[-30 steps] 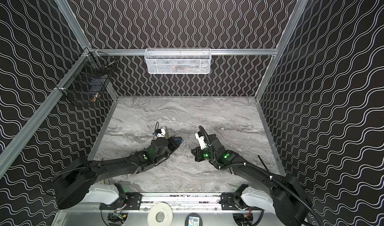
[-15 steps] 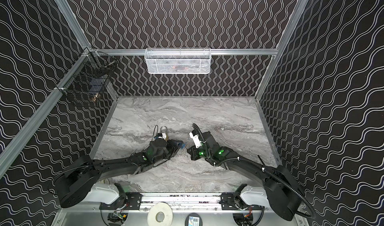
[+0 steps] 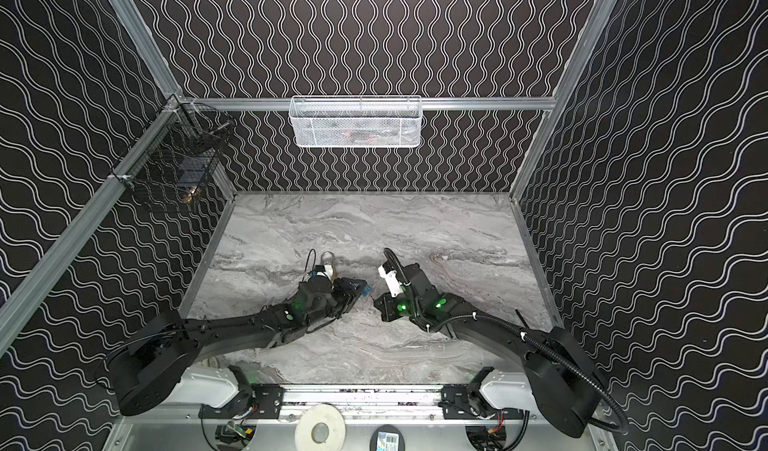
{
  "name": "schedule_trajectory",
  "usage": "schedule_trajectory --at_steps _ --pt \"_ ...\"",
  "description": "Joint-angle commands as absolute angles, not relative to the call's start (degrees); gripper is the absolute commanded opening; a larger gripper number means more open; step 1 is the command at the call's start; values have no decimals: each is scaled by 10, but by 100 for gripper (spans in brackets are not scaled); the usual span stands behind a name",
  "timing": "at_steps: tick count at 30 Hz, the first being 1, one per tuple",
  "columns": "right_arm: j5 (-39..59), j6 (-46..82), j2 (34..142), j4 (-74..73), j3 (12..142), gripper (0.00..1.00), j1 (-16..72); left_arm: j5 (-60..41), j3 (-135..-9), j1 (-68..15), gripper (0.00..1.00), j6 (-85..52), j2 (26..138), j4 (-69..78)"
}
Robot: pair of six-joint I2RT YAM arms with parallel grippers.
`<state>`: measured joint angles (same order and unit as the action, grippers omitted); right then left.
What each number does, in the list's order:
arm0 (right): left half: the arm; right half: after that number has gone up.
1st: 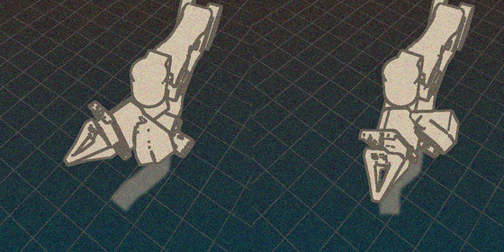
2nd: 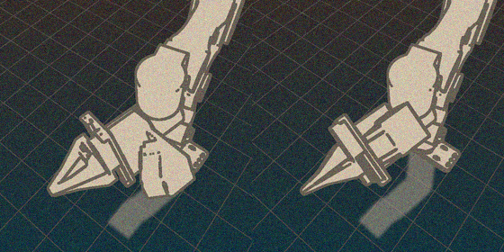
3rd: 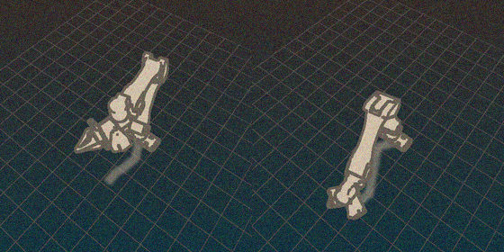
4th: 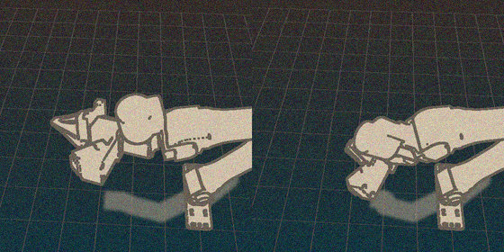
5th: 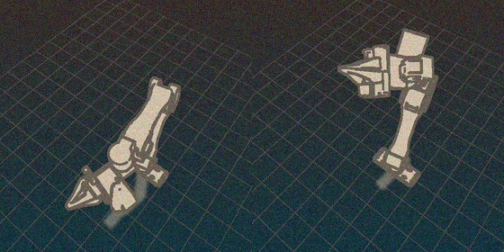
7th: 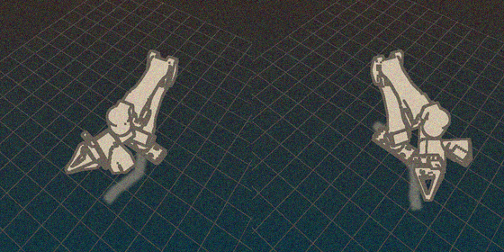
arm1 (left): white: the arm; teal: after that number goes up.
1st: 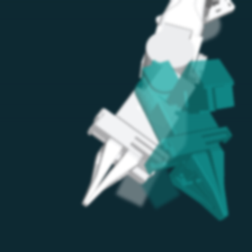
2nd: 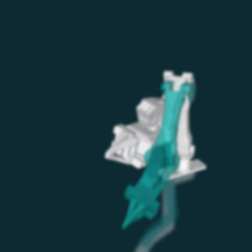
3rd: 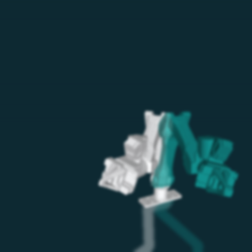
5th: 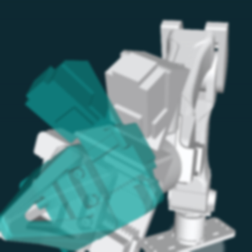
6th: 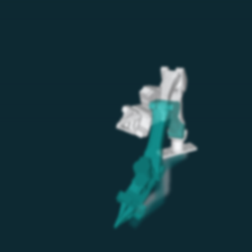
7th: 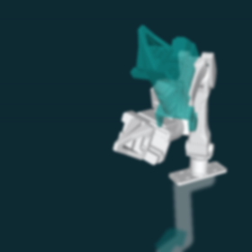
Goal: Unlock with the key
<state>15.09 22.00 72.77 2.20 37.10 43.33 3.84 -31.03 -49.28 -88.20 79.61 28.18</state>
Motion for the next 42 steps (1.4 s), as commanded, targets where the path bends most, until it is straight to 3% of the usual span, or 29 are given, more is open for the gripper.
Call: schedule_trajectory --at_steps 1,21,30,42 --pt "158 223 731 5 378 0 436 37 -314 -492 22 -877 791 304" --pt "155 223 760 11 402 0 437 26 -313 -492 22 -880 802 320" --pt "211 239 778 0 401 0 436 24 -314 -491 22 -867 802 341" --pt "170 230 758 38 413 0 435 37 -310 -491 21 -860 784 310"
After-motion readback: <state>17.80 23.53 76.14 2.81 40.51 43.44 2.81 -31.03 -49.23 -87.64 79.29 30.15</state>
